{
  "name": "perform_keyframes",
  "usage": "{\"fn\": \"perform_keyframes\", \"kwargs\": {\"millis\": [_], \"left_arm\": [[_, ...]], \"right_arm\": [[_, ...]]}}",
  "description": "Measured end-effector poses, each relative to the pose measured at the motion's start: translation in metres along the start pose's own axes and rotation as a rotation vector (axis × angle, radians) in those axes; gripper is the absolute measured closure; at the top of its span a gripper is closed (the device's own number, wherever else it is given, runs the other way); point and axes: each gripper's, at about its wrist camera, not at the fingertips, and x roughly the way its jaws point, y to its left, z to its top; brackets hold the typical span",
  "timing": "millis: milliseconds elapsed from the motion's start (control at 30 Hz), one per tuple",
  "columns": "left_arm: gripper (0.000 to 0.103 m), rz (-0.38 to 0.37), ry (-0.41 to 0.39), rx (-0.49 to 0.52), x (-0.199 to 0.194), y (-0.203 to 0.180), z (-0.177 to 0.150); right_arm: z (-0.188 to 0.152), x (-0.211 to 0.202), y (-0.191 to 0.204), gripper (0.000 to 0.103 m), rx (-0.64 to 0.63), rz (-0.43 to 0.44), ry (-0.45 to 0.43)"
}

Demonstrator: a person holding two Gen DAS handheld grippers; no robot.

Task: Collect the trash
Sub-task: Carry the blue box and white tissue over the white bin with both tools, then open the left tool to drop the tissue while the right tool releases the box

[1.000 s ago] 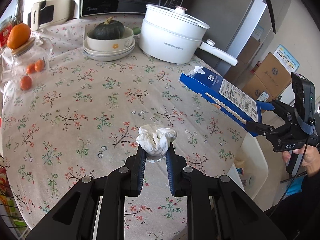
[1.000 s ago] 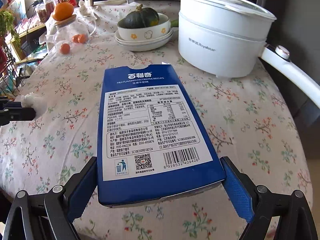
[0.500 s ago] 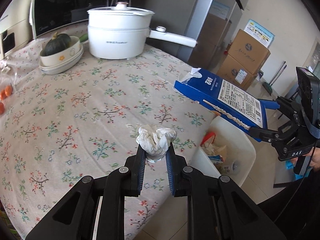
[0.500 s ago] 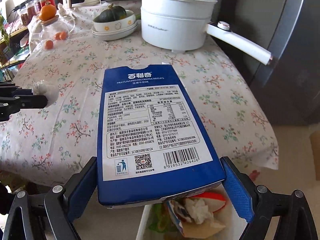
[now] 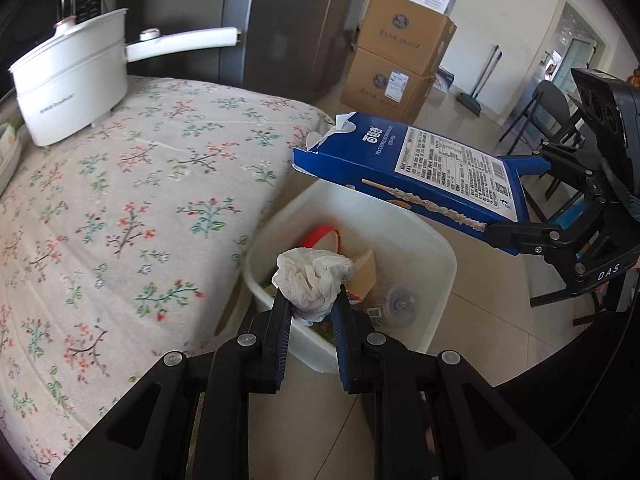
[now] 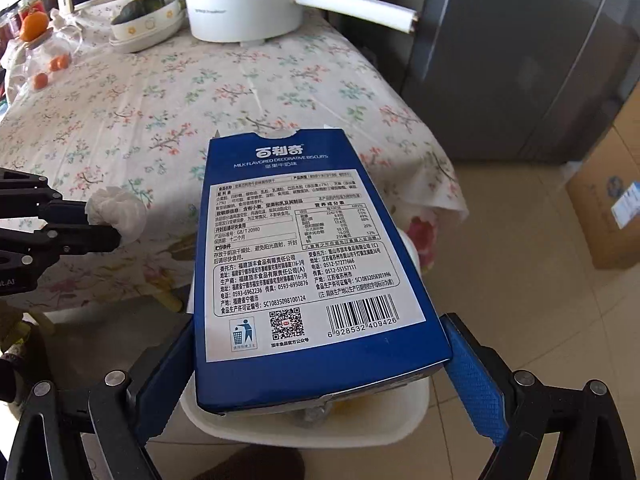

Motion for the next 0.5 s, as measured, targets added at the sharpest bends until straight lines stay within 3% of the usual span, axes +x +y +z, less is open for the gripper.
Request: {"fn": "perform_keyframes", "kwargs": {"millis": [200,233,333,367,500], "left_arm": [[0.077,-0.005,-0.001,0.059,0.034,-0.020,0.012],[0.072,-0.011,0.000,0.065,0.038,-0.022,0.013],[0.042,0.023,0.018,0.063,0.048,-0.020,0.016],[0.036,0.030,0.013,0.060,0.047,-0.019,0.015],[0.035,0.055,0.034,0.031,0.044,-0.010,0.014]], "right_arm": [[-0.026,0.000,-0.030,0.007,0.058,-0.042,0.042],[-0.030,0.001,-0.034,0.007,0.065,-0.048,0.047],[-0.036,0.004,-0.042,0.007,0.081,-0.058,0.068],[-0.038,0.006,-0.044,0.007,0.083,-0.060,0.074],[-0.041,0.013,-0.046,0.007,0.075,-0.066,0.102]]}}
